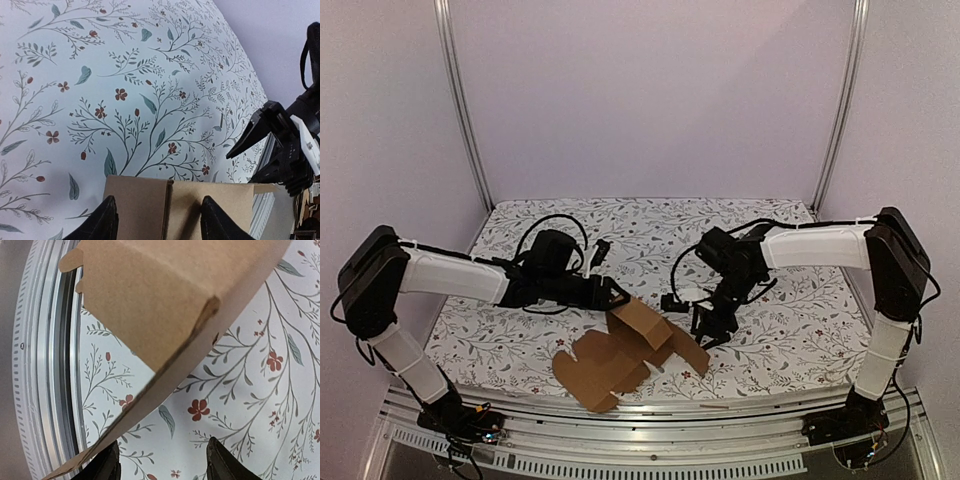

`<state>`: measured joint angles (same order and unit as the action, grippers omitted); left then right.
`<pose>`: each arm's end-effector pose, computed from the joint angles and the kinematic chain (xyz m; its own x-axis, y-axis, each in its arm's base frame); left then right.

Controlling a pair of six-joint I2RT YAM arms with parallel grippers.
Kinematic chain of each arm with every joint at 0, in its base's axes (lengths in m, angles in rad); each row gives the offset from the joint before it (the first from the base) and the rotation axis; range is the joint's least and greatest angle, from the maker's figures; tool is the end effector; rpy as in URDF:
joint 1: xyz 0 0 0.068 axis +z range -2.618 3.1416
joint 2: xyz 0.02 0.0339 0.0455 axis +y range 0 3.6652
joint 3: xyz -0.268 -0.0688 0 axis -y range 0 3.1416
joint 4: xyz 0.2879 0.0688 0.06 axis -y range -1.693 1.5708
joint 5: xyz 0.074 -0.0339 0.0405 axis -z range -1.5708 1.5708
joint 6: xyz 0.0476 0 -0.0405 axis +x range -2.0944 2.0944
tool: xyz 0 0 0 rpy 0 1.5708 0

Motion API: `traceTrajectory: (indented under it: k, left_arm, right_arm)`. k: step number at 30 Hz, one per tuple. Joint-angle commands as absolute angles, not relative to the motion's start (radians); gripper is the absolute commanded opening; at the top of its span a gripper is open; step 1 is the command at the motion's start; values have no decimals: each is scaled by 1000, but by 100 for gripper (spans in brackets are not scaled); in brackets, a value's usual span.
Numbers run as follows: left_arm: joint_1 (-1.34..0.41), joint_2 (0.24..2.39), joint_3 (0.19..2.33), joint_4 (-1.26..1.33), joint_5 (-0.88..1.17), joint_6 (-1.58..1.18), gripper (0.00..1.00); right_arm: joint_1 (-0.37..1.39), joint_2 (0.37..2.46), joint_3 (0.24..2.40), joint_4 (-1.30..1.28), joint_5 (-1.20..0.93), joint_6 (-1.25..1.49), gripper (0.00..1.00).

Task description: Fold the paper box

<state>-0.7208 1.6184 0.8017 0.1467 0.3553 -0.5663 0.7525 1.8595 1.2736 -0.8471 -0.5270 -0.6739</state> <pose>0.2645 -0.2544 0.1388 -0.8356 0.0645 -0.5456 0.4447 0.6624 -0.6028 0.2648 0.2807 0.1472 -0.1649 -0.8933 -0.4182 -0.9522 0.0337 0.3036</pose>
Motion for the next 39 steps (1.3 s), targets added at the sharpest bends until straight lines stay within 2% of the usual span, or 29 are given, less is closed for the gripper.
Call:
traceTrajectory:
  k: [1, 7, 15, 21, 24, 31, 35, 39]
  left_arm:
    - [-751, 1642, 774, 170, 357, -592, 56]
    - [-761, 1561, 764, 139, 307, -556, 58]
    - [-761, 1327, 789, -72, 68, -377, 64]
    - [-769, 1214, 752, -146, -85, -353, 64]
    - [-806, 1165, 730, -149, -144, -353, 63]
    - [-945, 1096, 727, -197, -325, -208, 63]
    - [-1010, 1045, 719, -217, -387, -135, 62]
    - [-1076, 1002, 699, -221, -464, -66, 61]
  right_arm:
    - [834, 1836, 1221, -662, -444, -550, 57]
    - [861, 1814, 1216, -665, -369, -511, 57]
    - [854, 1696, 1224, -793, -316, -405, 58]
    - [854, 1622, 1233, -833, -439, -268, 59]
    - [869, 1640, 1249, -839, -506, -214, 60]
    - [917, 1743, 1333, -894, -474, -168, 61]
    - [917, 1789, 1358, -911, -418, -135, 51]
    - [917, 1815, 1375, -921, -409, -117, 35]
